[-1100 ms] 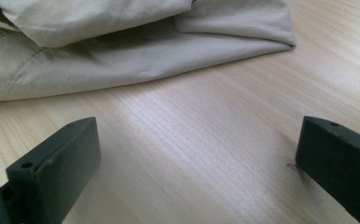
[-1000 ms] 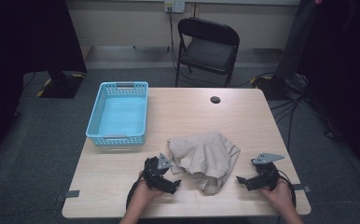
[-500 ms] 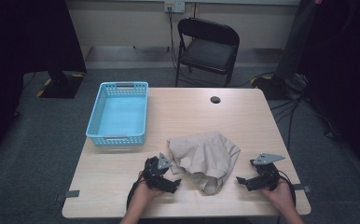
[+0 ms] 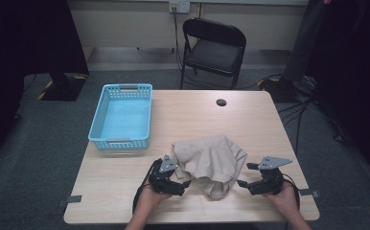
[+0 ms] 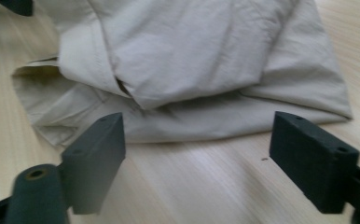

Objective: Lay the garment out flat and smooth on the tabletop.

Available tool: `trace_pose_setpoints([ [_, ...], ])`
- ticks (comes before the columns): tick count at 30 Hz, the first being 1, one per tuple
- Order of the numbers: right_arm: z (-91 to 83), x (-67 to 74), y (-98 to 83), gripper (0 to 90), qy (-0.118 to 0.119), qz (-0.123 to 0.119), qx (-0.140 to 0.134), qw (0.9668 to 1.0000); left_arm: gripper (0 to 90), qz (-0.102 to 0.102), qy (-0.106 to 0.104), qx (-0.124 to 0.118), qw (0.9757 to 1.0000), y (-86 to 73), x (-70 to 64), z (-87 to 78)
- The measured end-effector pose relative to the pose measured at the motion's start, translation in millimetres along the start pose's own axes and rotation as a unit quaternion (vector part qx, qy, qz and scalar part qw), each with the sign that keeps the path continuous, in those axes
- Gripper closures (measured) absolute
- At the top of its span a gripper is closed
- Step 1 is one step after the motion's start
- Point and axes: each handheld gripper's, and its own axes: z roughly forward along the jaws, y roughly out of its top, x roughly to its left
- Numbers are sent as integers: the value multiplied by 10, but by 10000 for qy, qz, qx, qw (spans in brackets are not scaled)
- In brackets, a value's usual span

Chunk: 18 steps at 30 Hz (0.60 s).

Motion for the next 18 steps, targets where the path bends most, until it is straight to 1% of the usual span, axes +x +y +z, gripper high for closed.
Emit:
trace_pose_setpoints([
  [2, 3, 27, 17, 238, 117, -48, -38, 9999, 173, 72, -95, -72, 9999, 11, -8, 2],
  [3, 1, 41, 26, 255, 161, -86, -75, 9998, 199, 106, -105, -91, 9998, 16, -12, 2],
  [5, -1, 68, 45, 291, 223, -146, -116, 9996, 223, 123, -128, -114, 9998, 28, -24, 9],
  [6, 2, 74, 50, 298, 250, -160, -137, 9995, 255, 191, -159, -128, 9996, 34, -27, 13],
  [8, 26, 85, 62, 317, 380, -146, -163, 9990, 278, 239, -120, -128, 9996, 43, -32, 29],
  [10, 55, 97, 72, 327, 433, -178, -138, 9988, 326, 294, -118, -151, 9994, 54, -29, 44],
  [11, 74, 104, 79, 336, 448, -188, -113, 9988, 334, 286, -125, -150, 9994, 61, -32, 54],
  [12, 99, 111, 93, 336, 391, -181, -81, 9990, 355, 336, -131, -141, 9993, 64, -34, 61],
  [13, 117, 112, 108, 356, 400, -156, -81, 9990, 386, 370, -148, -145, 9991, 65, -41, 67],
  [14, 130, 117, 123, 387, 410, -179, -112, 9989, 412, 405, -148, -150, 9990, 66, -44, 70],
  [15, 141, 124, 139, 410, 371, -210, -142, 9990, 449, 405, -187, -155, 9989, 67, -42, 72],
  [16, 153, 128, 155, 461, 414, -216, -143, 9988, 488, 393, -210, -152, 9989, 71, -42, 73],
  [17, 163, 134, 167, 482, 445, -237, -157, 9986, 502, 391, -218, -170, 9989, 76, -44, 71],
  [18, 176, 140, 180, 496, 429, -248, -126, 9987, 528, 398, -263, -180, 9987, 80, -44, 69],
])
